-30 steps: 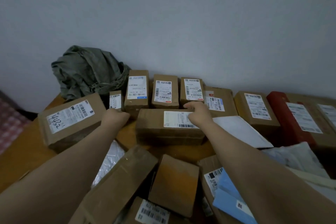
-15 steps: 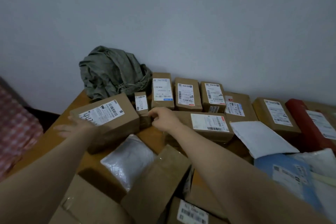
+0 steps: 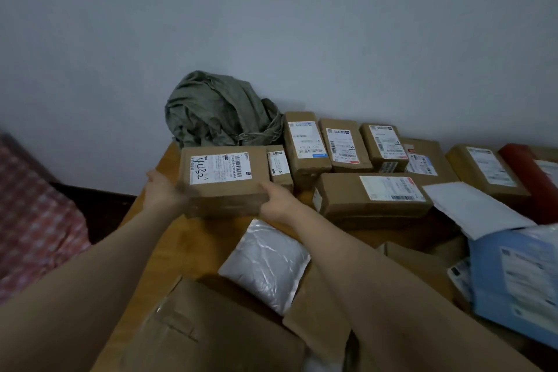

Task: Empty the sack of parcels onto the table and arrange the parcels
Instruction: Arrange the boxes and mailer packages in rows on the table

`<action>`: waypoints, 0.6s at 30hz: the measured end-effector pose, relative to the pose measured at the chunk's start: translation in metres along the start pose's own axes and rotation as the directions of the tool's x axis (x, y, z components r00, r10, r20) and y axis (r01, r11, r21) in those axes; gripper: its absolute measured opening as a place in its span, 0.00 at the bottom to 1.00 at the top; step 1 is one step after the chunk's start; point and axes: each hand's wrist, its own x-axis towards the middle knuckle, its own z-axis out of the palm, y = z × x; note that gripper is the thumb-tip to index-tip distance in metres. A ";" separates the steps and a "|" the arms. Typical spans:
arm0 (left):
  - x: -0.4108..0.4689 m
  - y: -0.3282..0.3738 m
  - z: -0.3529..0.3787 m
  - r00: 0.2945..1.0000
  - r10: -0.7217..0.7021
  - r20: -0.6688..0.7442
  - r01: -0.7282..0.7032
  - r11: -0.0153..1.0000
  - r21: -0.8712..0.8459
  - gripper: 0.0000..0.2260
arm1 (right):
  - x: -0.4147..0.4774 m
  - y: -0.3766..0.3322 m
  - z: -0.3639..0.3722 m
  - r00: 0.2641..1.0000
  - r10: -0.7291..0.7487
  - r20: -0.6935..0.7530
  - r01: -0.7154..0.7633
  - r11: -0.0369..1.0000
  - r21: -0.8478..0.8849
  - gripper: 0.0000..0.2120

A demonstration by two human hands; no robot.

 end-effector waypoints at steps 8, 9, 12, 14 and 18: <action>-0.054 -0.027 -0.004 0.911 -0.090 0.402 -0.092 0.907 0.411 0.42 | -0.067 0.011 0.006 1.000 0.017 -0.013 -0.020 0.967 -0.256 0.25; -0.066 -0.030 -0.005 0.818 -0.140 0.558 -0.168 0.870 0.464 0.41 | -0.079 0.014 0.011 0.999 0.030 0.017 -0.024 0.967 -0.255 0.28; -0.096 -0.045 -0.006 0.651 -0.254 0.715 -0.415 0.670 0.616 0.52 | -0.113 0.018 0.039 0.985 0.077 0.156 -0.028 0.955 -0.295 0.42; -0.110 -0.064 -0.001 0.724 -0.182 0.665 -0.541 0.448 0.712 0.62 | -0.132 0.019 0.060 0.972 0.106 0.209 0.005 0.883 -0.470 0.49; -0.131 -0.102 0.002 0.706 -0.042 0.707 -0.686 0.210 0.697 0.62 | -0.162 0.019 0.087 0.966 0.116 0.229 0.051 0.789 -0.612 0.28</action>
